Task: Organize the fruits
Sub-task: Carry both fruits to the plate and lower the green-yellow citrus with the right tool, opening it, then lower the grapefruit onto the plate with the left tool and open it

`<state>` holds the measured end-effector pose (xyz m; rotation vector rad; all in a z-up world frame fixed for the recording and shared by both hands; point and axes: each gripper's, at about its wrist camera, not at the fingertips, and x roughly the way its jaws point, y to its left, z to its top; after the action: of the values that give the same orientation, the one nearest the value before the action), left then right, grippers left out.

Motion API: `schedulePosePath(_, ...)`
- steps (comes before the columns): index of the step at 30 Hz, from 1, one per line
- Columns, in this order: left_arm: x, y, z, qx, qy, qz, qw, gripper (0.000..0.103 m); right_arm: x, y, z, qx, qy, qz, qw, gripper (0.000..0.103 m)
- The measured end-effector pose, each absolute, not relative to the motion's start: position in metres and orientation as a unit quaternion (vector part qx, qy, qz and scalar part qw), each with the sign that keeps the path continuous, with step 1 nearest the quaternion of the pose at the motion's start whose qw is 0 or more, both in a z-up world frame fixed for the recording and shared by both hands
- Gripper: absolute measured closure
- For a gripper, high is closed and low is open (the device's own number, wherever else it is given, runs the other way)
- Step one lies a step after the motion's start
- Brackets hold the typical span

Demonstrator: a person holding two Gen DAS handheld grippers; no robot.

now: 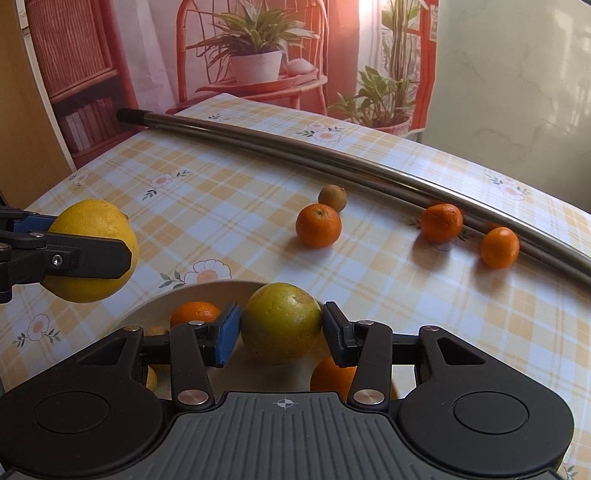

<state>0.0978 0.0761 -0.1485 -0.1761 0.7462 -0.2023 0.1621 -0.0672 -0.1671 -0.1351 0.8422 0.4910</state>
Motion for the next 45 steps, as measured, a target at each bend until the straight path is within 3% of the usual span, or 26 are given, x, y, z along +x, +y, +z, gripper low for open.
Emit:
schedulePosePath(13, 0.094, 0.069, -0.149, -0.076, 0.37, -0.108, 0.92, 0.045, 0.158, -0.076, -0.165, -0.044, 0.404, 0.231, 0.884, 0.061)
schedulePosePath(23, 0.093, 0.051, -0.154, -0.054, 0.382, -0.14, 0.912, 0.045, 0.144, -0.125, -0.147, 0.044, 0.359, 0.191, 0.913, 0.061)
schedulePosePath(32, 0.096, 0.021, -0.16, -0.016, 0.398, -0.184, 0.899, 0.045, 0.117, -0.156, -0.148, 0.039, 0.334, 0.135, 0.932, 0.061)
schedulePosePath(45, 0.115, 0.002, -0.178, -0.027, 0.461, -0.203, 0.863, 0.045, 0.111, -0.178, -0.15, 0.051, 0.325, 0.108, 0.938, 0.061)
